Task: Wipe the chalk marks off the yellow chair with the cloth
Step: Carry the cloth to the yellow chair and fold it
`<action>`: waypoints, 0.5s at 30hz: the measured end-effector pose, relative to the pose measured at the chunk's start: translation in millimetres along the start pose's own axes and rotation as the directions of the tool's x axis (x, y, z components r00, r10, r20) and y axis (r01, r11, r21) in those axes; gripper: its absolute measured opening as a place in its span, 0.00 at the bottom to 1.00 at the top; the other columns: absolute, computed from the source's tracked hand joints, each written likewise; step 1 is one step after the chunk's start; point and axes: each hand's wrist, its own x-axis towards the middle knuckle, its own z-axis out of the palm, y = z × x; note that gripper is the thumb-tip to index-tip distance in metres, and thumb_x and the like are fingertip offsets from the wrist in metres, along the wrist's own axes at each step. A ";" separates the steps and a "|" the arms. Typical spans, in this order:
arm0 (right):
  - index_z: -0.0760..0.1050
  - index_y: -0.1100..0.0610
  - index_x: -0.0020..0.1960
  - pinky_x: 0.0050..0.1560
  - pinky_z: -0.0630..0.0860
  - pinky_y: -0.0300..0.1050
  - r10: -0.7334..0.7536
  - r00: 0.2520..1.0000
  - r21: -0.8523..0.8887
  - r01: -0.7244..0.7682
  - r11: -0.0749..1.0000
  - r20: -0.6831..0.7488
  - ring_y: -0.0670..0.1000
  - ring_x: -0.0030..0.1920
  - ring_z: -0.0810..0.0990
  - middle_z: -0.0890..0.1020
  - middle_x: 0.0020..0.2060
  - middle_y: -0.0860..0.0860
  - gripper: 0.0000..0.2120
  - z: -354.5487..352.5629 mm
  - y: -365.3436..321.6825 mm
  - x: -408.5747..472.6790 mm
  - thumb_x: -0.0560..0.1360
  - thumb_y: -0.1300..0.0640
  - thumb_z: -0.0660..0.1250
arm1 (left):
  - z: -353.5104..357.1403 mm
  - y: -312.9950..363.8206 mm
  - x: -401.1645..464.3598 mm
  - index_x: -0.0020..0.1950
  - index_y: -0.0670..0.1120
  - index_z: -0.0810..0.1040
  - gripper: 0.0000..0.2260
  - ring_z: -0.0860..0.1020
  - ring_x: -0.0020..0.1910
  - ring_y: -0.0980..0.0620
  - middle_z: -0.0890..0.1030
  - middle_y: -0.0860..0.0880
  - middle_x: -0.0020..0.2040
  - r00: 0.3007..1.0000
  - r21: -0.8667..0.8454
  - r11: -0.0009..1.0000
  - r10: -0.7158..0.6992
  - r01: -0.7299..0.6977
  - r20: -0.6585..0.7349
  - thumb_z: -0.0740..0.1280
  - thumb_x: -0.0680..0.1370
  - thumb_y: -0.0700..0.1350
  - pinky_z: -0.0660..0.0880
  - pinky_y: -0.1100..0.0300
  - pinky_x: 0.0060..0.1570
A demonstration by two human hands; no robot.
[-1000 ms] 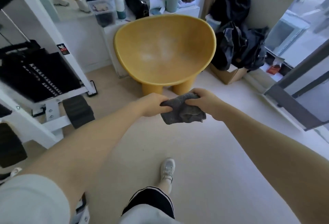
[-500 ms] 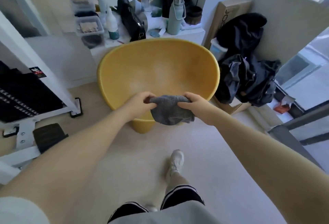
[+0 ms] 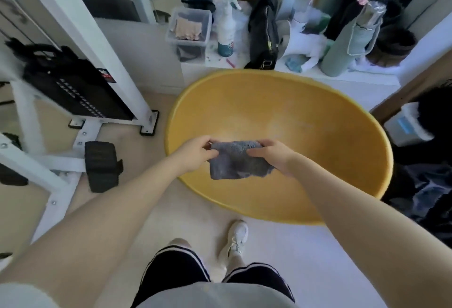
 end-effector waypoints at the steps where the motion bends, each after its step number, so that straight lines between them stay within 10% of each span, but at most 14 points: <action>1: 0.77 0.59 0.49 0.40 0.74 0.46 -0.011 0.999 -0.023 0.010 1.000 -0.032 0.55 0.42 0.77 0.80 0.46 0.60 0.06 -2.9 -6.1 14.6 0.75 0.58 0.67 | -5.0 -1.1 6.6 0.60 0.45 0.74 0.12 0.77 0.51 0.46 0.78 0.46 0.52 0.999 -0.031 0.999 -0.028 0.027 -0.022 0.63 0.78 0.37 0.74 0.52 0.56; 9: 0.73 0.58 0.46 0.37 0.72 0.44 -0.016 0.986 0.021 0.019 1.000 -0.167 0.54 0.40 0.76 0.77 0.34 0.51 0.05 21.1 -38.2 110.2 0.72 0.58 0.68 | -45.6 -28.0 80.4 0.62 0.41 0.74 0.13 0.73 0.48 0.49 0.74 0.47 0.48 0.955 -0.060 0.989 -0.150 0.139 -0.254 0.63 0.78 0.37 0.71 0.54 0.55; 15: 0.73 0.58 0.54 0.36 0.73 0.46 -0.018 0.984 0.099 0.036 0.994 -0.179 0.55 0.40 0.76 0.78 0.42 0.54 0.10 46.9 -56.8 176.5 0.73 0.62 0.64 | -71.2 -51.2 141.7 0.61 0.39 0.74 0.12 0.76 0.48 0.49 0.78 0.44 0.51 0.889 -0.474 0.837 -0.409 0.274 -0.207 0.63 0.78 0.37 0.74 0.53 0.52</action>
